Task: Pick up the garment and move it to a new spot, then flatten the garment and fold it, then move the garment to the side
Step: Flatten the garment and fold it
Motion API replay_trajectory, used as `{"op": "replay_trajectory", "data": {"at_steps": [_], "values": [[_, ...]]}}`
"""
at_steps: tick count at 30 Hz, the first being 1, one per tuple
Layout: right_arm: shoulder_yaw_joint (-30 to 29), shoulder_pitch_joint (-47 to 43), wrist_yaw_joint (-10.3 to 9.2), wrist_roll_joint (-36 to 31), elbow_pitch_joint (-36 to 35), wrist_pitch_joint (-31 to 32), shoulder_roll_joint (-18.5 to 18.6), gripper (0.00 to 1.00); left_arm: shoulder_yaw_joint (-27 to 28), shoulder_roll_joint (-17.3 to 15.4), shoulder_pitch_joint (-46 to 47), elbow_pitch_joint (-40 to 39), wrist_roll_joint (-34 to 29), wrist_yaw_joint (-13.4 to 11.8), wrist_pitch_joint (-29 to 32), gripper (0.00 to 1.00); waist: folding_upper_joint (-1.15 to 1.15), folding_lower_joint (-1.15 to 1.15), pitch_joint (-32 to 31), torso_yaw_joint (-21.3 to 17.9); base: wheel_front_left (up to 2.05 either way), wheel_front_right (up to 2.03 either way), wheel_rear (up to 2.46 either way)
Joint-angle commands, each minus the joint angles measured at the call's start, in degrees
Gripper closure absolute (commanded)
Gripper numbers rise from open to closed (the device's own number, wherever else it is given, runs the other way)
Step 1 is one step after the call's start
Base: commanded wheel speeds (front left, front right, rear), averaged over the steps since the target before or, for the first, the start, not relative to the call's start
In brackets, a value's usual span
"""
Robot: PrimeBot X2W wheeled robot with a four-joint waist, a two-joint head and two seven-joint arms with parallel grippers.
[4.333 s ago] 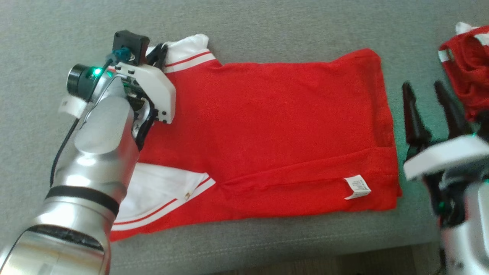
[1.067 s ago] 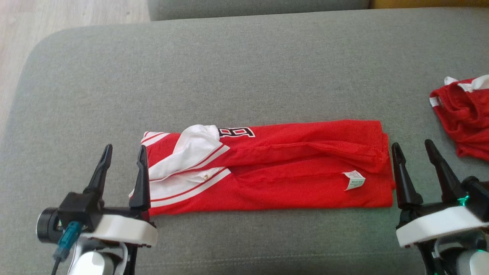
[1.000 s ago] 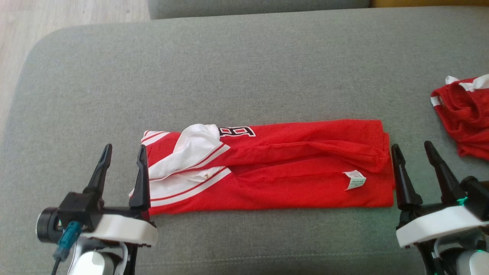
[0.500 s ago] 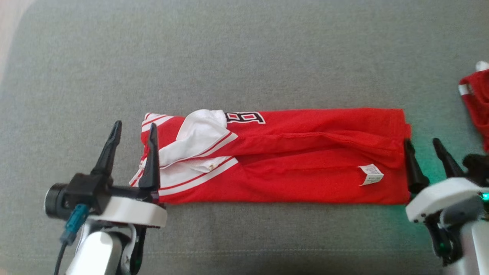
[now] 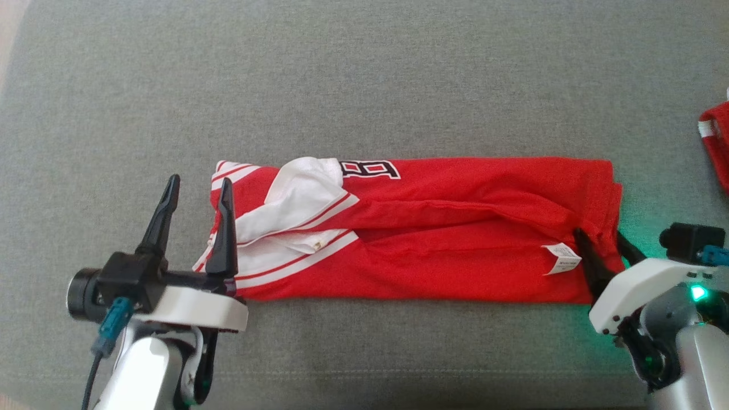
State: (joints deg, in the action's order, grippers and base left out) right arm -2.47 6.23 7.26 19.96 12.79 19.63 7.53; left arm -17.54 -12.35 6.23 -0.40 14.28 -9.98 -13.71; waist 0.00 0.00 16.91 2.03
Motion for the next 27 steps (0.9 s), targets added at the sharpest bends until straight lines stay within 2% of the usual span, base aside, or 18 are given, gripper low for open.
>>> {"op": "replay_trajectory", "data": {"at_steps": [1,2,10,19,23,27], "values": [[2.58,-1.44,0.23,0.49,-0.37,2.52,-0.58,0.55,2.26,-0.66,2.13,-1.67,-0.17,0.19,-0.46,0.00,0.00,0.00,-0.14,-0.03,0.00,0.00,0.00],[2.54,-1.71,0.23,0.59,-0.74,3.37,-0.59,0.98,2.22,-0.68,2.16,-1.65,-0.18,0.20,-0.50,0.00,0.00,0.00,-0.21,-0.05,0.00,0.00,0.00],[-2.22,-2.74,0.23,1.71,-5.28,2.42,0.22,1.00,2.22,-0.76,1.85,-1.38,-0.07,-0.06,-0.77,0.00,0.00,0.00,-1.48,-0.18,0.00,0.00,0.00],[-12.57,-2.41,0.23,0.04,-7.90,0.97,6.63,1.00,1.84,-0.66,1.19,-1.00,0.06,-0.32,-0.90,0.00,0.00,0.00,-3.57,-0.03,0.00,0.00,0.00],[-11.66,-1.49,0.23,-0.09,-10.76,1.79,6.74,1.00,1.85,-0.76,0.71,-0.58,0.13,-0.50,-0.93,0.00,0.00,0.00,-4.67,-0.12,0.00,0.00,0.00],[-3.93,0.40,0.23,0.87,-18.32,4.93,3.68,1.00,1.71,-0.85,-0.04,-0.08,0.23,-0.77,-0.85,0.00,0.00,0.00,-6.35,-0.44,0.00,0.00,0.00]]}}
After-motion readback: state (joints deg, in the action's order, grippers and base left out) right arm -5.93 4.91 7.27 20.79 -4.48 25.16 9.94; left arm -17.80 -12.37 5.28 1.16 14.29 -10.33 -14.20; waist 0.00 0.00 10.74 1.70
